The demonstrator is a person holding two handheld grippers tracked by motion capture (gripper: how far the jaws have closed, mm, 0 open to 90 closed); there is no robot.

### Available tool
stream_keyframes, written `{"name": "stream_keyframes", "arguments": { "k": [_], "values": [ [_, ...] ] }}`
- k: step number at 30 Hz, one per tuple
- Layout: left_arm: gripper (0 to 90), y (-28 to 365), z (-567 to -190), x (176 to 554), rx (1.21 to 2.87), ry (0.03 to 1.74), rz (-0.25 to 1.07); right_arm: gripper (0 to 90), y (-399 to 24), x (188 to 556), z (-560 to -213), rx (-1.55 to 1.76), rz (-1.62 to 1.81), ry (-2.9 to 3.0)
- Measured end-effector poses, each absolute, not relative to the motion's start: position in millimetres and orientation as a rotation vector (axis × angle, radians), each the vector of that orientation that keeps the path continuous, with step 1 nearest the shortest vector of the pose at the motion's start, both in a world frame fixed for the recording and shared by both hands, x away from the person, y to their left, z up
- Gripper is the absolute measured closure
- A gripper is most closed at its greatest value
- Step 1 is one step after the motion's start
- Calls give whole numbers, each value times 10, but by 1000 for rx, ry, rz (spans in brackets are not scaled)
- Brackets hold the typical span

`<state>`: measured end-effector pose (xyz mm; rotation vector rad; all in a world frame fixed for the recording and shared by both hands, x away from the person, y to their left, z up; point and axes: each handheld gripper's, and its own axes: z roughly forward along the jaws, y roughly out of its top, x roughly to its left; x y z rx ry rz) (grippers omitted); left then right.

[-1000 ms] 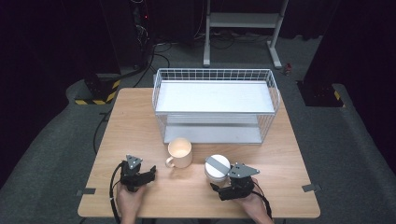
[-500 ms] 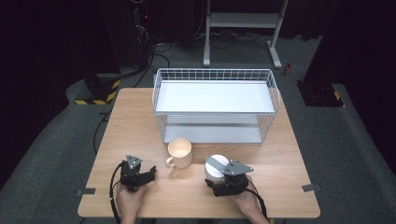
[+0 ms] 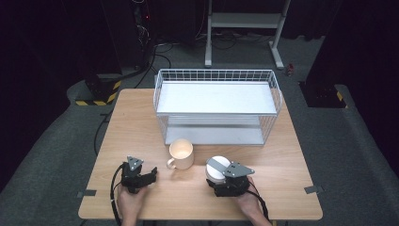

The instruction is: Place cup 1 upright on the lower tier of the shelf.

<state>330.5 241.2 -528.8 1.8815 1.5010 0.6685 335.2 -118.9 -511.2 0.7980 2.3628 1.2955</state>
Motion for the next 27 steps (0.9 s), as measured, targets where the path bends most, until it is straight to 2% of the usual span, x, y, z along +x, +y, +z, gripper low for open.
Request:
{"name": "stream_keyframes", "arguments": {
  "k": [27],
  "values": [
    [220, 2413, -5288, 3306, 1883, 1500, 667, 186, -1362, 3467, -4955, 881, 1299, 2312]
  ]
}}
